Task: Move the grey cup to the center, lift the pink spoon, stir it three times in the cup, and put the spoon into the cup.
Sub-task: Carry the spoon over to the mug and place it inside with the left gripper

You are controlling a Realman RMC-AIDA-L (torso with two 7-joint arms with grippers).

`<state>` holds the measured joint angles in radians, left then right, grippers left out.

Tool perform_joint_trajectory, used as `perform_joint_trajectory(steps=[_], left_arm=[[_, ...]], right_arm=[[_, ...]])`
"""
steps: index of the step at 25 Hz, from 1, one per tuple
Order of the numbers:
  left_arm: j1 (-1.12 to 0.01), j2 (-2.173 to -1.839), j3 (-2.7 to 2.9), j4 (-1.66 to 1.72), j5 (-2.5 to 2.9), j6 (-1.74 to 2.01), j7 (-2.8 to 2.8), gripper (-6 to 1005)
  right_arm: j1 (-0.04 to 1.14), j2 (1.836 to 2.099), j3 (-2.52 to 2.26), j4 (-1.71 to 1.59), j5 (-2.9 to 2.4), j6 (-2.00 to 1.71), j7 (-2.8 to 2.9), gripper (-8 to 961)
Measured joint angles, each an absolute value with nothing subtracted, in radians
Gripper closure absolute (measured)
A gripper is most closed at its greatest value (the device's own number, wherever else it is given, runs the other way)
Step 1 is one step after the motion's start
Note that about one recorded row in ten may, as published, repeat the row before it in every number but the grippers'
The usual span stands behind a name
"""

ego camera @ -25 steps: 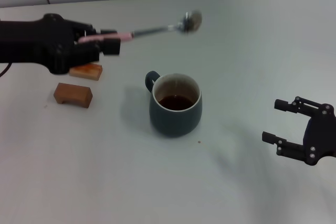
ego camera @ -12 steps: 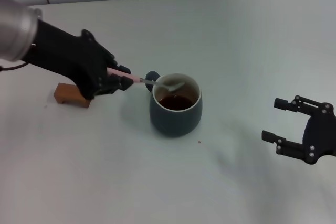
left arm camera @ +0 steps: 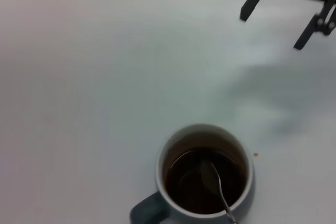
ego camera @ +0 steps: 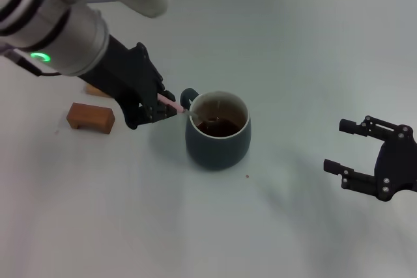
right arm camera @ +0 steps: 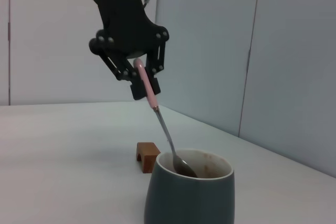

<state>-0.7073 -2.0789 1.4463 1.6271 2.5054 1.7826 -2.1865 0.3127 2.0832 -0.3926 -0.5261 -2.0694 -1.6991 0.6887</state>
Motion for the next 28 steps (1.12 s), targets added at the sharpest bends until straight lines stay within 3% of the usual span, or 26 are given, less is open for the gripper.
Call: perform_joint_trajectory(steps=[28], left_arm=[[-0.787,-2.08,1.604,1.577,2.542,1.731,-2.207,866]], right_arm=[[0.316,2.083,-0.393,-0.504,-2.068,-1.692,0.684,209]])
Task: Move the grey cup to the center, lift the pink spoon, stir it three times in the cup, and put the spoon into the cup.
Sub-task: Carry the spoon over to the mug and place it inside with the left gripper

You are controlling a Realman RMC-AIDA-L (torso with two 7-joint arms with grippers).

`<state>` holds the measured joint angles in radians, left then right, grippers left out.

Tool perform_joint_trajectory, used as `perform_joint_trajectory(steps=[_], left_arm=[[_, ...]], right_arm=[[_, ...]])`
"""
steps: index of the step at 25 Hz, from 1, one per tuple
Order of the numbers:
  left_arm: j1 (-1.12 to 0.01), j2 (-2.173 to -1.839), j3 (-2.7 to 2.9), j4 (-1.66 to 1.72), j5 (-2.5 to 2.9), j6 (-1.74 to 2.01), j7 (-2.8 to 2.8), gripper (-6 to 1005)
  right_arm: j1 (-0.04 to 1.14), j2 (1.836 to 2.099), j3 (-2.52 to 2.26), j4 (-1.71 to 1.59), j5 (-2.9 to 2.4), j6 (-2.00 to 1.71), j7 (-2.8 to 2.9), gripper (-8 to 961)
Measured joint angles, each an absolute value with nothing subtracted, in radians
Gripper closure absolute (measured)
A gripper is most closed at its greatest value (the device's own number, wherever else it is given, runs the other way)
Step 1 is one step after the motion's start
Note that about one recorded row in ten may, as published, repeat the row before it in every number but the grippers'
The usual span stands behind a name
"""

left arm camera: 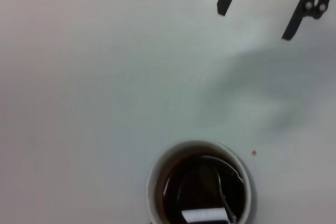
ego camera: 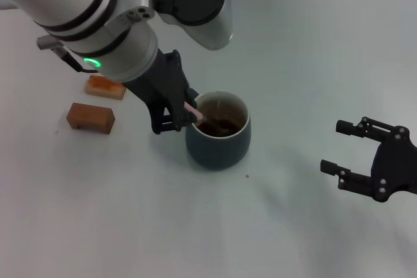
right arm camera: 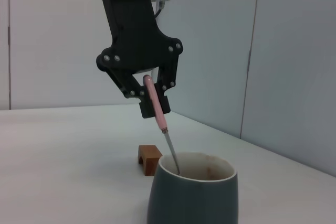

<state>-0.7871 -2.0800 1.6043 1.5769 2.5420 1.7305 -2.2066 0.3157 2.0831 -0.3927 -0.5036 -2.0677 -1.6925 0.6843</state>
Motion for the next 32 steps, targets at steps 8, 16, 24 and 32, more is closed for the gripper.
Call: perform_joint_trajectory(steps=[8,16,24,32], left_arm=[[-0.808,-2.08,1.633,1.548,2.57,1.664,-2.214,866],[-0.819,-2.08,1.591,1.527,2.592,1.702,-2.207,865],[-0.819,-2.08,1.578,1.542,2.557,1.764,-2.208,866],[-0.826,-2.08,1.588,1.549,2.522,1.728,-2.214,865]], right_arm=[[0.316,2.083,-0.393,-0.503,-2.068,-1.691,0.683,210],[0.316,2.083,-0.393,-0.503,-2.068,-1.691,0.683,210],[0.317,2.083,-0.393,-0.503,-2.068,-1.694,0.683,210],[0.317,2.083,-0.393,-0.503,-2.068,-1.698,0.684,210]])
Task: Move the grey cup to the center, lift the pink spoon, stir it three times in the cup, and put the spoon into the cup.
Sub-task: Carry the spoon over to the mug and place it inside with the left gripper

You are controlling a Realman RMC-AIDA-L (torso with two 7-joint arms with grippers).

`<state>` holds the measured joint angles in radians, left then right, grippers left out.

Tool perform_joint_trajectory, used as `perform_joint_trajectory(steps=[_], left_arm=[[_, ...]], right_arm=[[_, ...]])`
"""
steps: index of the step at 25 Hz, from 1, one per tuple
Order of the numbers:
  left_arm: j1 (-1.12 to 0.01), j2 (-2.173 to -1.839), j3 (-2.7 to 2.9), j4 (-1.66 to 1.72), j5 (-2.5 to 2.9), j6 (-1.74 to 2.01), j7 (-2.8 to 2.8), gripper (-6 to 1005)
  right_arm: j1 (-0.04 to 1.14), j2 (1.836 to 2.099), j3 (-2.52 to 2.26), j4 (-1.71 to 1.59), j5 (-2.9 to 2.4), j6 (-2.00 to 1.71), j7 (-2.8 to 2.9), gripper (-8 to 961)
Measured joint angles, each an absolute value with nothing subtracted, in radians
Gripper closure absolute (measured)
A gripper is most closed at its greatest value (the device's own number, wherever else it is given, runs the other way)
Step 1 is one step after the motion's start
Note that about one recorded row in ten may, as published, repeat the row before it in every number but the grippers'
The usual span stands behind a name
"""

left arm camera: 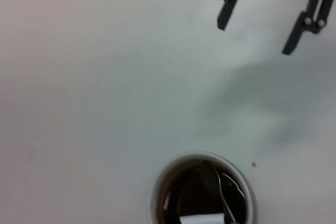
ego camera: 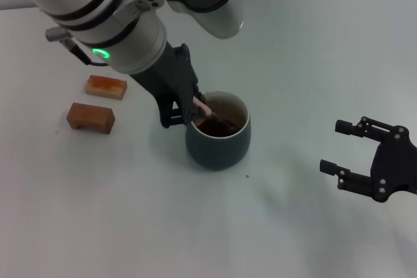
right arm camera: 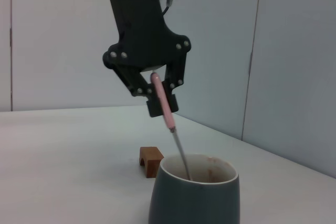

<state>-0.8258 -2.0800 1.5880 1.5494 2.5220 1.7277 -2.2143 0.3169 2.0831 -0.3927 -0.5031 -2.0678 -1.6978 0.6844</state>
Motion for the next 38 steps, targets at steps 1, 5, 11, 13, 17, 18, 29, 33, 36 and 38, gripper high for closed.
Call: perform_joint_trajectory(steps=[1,5,11,13,17,18,29,33,36,38], left_arm=[[-0.828,-2.08,1.588,1.546,2.522,1.72,-2.215,865],[-0.833,-2.08,1.589,1.534,2.526,1.688,-2.215,866],[-0.832,-2.08,1.577,1.507,2.56,1.67,-2.21,866],[-0.828,-2.08,1.573,1.501,2.569,1.677,-2.207,866],[-0.814,-2.078,1.571,1.516,2.565,1.712,-2.205,866],[-0.812,-2.078,1.57,1.523,2.561,1.722,-2.204,866],[-0.808,-2.078,1.576,1.53,2.502,1.688,-2.203,865],[-0.806,-2.078,1.574,1.517,2.514,1.648,-2.203,865],[-0.806,-2.077,1.566,1.514,2.537,1.644,-2.203,865],[-0.805,-2.075,1.562,1.513,2.544,1.656,-2.203,865]], right_arm=[[0.316,2.083,-0.393,-0.503,-2.068,-1.698,0.685,210],[0.316,2.083,-0.393,-0.504,-2.068,-1.698,0.687,210],[0.317,2.083,-0.393,-0.505,-2.068,-1.698,0.691,210],[0.317,2.083,-0.393,-0.504,-2.068,-1.698,0.691,210],[0.317,2.083,-0.393,-0.504,-2.067,-1.697,0.691,210],[0.317,2.083,-0.393,-0.504,-2.067,-1.697,0.691,210],[0.31,2.083,-0.393,-0.503,-2.066,-1.7,0.692,210],[0.309,2.083,-0.393,-0.503,-2.066,-1.7,0.692,210],[0.308,2.083,-0.393,-0.503,-2.066,-1.7,0.692,210],[0.308,2.083,-0.393,-0.503,-2.066,-1.7,0.692,210]])
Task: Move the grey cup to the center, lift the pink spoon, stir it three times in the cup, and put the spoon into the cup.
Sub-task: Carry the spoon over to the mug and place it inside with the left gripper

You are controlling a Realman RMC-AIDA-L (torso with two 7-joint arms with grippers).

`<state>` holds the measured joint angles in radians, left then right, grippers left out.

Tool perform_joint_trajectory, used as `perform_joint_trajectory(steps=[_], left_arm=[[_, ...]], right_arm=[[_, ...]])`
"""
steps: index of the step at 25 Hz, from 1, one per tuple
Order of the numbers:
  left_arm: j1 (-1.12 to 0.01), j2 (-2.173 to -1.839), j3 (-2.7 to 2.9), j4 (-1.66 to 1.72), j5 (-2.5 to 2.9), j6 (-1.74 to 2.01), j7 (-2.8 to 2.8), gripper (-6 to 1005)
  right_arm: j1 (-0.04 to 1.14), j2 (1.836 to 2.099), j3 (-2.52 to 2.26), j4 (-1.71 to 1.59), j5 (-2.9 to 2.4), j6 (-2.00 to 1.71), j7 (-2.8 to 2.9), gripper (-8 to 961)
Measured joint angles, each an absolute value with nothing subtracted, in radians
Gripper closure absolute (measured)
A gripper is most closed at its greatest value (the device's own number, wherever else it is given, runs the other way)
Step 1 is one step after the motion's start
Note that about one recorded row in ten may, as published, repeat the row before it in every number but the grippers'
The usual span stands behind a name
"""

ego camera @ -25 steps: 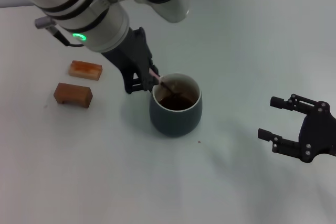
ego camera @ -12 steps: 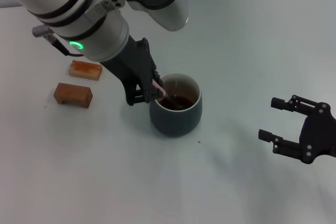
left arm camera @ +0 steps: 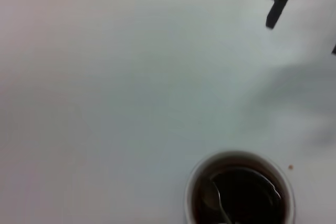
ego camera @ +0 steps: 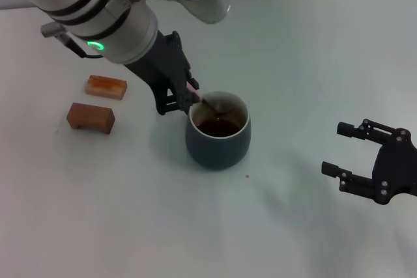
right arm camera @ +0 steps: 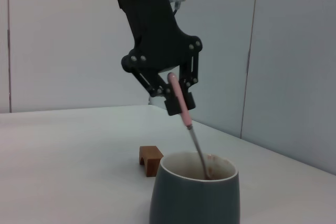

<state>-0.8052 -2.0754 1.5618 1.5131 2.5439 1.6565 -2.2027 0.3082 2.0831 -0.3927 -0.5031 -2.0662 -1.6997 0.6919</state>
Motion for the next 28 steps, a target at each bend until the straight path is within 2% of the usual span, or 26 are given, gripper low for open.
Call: perform_joint_trajectory(steps=[11,28], left_arm=[[-0.806,-2.076,1.54,1.527,2.525,1.749,-2.198,866],[-0.789,-2.072,1.534,1.485,2.534,1.689,-2.195,865]], right_arm=[[0.311,2.082,-0.393,-0.503,-2.056,-1.7,0.692,210],[0.311,2.082,-0.393,-0.504,-2.055,-1.701,0.692,210]])
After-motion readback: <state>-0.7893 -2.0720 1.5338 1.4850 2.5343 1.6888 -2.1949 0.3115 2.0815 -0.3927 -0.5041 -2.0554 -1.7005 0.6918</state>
